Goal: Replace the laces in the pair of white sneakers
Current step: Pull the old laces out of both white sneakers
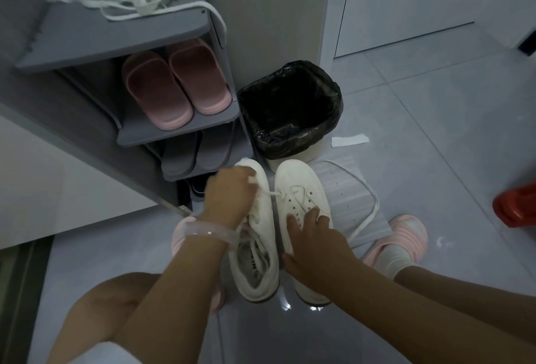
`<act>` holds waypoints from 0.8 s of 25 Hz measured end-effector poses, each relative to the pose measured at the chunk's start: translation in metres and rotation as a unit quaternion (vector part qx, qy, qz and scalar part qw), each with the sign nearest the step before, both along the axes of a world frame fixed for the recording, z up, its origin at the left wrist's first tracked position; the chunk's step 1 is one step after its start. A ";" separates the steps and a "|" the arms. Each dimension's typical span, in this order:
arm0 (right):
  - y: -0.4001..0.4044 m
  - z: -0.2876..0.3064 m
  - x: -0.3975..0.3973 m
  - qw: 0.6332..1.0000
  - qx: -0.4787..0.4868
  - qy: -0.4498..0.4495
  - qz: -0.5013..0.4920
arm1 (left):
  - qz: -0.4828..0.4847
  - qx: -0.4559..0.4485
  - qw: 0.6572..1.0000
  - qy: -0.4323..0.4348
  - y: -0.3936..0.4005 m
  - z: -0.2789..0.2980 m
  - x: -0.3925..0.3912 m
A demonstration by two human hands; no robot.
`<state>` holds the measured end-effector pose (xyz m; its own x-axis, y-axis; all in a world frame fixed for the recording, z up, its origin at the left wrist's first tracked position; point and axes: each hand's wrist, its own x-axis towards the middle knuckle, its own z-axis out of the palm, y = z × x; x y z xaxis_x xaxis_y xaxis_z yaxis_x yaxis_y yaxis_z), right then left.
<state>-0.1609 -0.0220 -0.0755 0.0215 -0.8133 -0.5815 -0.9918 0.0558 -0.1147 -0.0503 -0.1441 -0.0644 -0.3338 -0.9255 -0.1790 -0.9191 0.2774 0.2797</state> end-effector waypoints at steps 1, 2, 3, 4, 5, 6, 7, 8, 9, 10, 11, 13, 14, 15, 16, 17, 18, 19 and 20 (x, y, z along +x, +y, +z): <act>0.000 0.000 0.000 1.000 0.003 0.000 -0.001 | -0.031 0.013 0.999 -0.024 0.006 -0.011 -0.007; 0.000 0.001 0.000 1.000 0.008 -0.001 -0.002 | -0.057 0.019 0.997 -0.043 0.010 -0.021 -0.014; -0.001 0.001 0.001 1.000 0.010 0.000 -0.001 | -0.077 0.018 0.995 -0.060 0.013 -0.028 -0.019; -0.001 0.001 0.001 1.000 0.011 0.000 0.000 | -0.089 0.010 0.993 -0.073 0.014 -0.032 -0.023; -0.001 0.002 0.001 1.000 0.012 0.001 -0.001 | -0.093 -0.001 0.993 -0.077 0.013 -0.035 -0.025; -0.001 0.002 0.002 1.000 0.015 0.000 -0.002 | -0.093 -0.006 0.993 -0.072 0.012 -0.035 -0.026; -0.002 0.002 0.002 1.000 0.018 0.001 -0.001 | -0.092 -0.007 0.994 -0.065 0.011 -0.034 -0.025; -0.002 0.002 0.002 1.000 0.020 0.004 0.002 | -0.092 -0.009 0.994 -0.060 0.011 -0.031 -0.023; -0.002 0.001 0.002 1.000 0.022 0.008 0.004 | -0.088 -0.012 0.994 -0.061 0.011 -0.026 -0.020; -0.002 0.001 0.002 1.000 0.023 0.012 0.004 | -0.074 -0.017 0.995 -0.060 0.010 -0.018 -0.016; -0.003 0.001 0.003 1.000 0.024 0.015 0.005 | -0.046 -0.026 0.997 -0.052 0.006 -0.009 -0.010; -0.002 0.002 0.003 0.999 0.021 0.023 0.009 | 0.028 -0.051 0.998 0.001 -0.007 0.014 0.002; -0.001 0.002 0.003 0.999 0.017 0.024 0.013 | 0.052 -0.066 0.996 0.037 -0.013 0.025 0.007; -0.001 0.003 0.001 1.000 0.006 0.019 0.015 | 0.055 -0.080 0.993 0.064 -0.016 0.035 0.011; -0.002 0.003 -0.003 1.000 -0.013 0.007 0.012 | 0.046 -0.085 0.992 0.082 -0.016 0.042 0.012; -0.003 0.002 -0.009 0.999 -0.036 -0.012 0.004 | 0.033 -0.084 0.991 0.099 -0.015 0.046 0.012; -0.005 0.003 -0.018 0.998 -0.054 -0.038 -0.009 | 0.021 -0.082 0.989 0.120 -0.012 0.047 0.011; -0.009 0.003 -0.028 0.995 -0.059 -0.073 -0.028 | 0.007 -0.082 0.986 0.144 -0.009 0.047 0.009; -0.012 0.005 -0.037 0.991 -0.050 -0.112 -0.051 | -0.009 -0.084 0.982 0.169 -0.006 0.047 0.007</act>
